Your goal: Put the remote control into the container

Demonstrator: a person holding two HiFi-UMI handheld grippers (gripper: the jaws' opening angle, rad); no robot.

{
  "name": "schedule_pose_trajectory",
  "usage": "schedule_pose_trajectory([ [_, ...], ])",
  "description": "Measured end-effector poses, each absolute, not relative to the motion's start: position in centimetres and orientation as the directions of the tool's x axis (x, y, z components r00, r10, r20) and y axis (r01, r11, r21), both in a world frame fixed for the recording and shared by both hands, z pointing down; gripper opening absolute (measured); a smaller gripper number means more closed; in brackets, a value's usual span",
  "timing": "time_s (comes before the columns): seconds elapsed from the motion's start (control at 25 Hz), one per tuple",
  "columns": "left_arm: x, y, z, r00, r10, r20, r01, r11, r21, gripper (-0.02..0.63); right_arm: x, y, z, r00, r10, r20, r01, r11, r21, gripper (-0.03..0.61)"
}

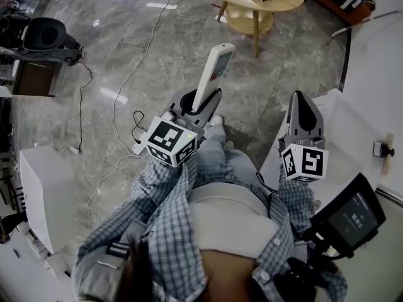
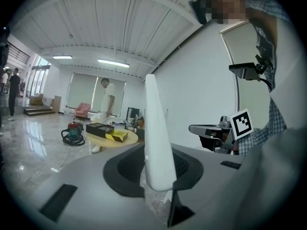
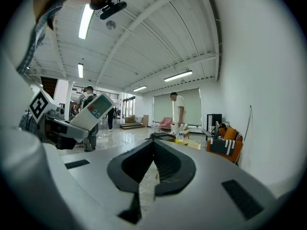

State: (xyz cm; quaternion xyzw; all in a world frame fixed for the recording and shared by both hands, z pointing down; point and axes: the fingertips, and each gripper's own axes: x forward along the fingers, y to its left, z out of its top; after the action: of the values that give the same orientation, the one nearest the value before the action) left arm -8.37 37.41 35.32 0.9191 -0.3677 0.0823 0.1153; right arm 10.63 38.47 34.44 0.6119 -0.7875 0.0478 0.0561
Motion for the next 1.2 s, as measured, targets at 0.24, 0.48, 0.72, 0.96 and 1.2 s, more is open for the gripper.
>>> schedule_pose_trajectory([
  [0.24,-9.0,34.5,34.6,0.730,-0.647,0.220,-0.681,-0.715,0.156,0.092,9.5,36.1,33.8,-0.234,-0.960,0.154,-0.971,0.238,0.008,0.006],
  [0.48,-8.4,33.4,33.3,0.749,-0.632,0.201,-0.659,-0.742,0.124,0.092,9.3,35.1,33.0,-0.223,-0.966,0.130,-0.974,0.226,0.012,0.006],
  [0.72,-10.2,28.3,33.6,0.760,-0.618,0.203,-0.647,-0.750,0.139,0.092,7.3,29.9,32.5,-0.215,-0.966,0.140,-0.975,0.222,0.031,0.006],
  [0.96,-11.7,25.3,34.0,0.763,-0.616,0.196,-0.645,-0.749,0.155,0.092,6.2,27.1,32.4,-0.201,-0.968,0.150,-0.976,0.210,0.049,0.006],
  [1.2,-12.4,23.4,35.2,0.778,-0.593,0.207,-0.626,-0.755,0.193,0.092,5.6,25.3,32.3,-0.168,-0.977,0.135,-0.982,0.178,0.065,0.006],
])
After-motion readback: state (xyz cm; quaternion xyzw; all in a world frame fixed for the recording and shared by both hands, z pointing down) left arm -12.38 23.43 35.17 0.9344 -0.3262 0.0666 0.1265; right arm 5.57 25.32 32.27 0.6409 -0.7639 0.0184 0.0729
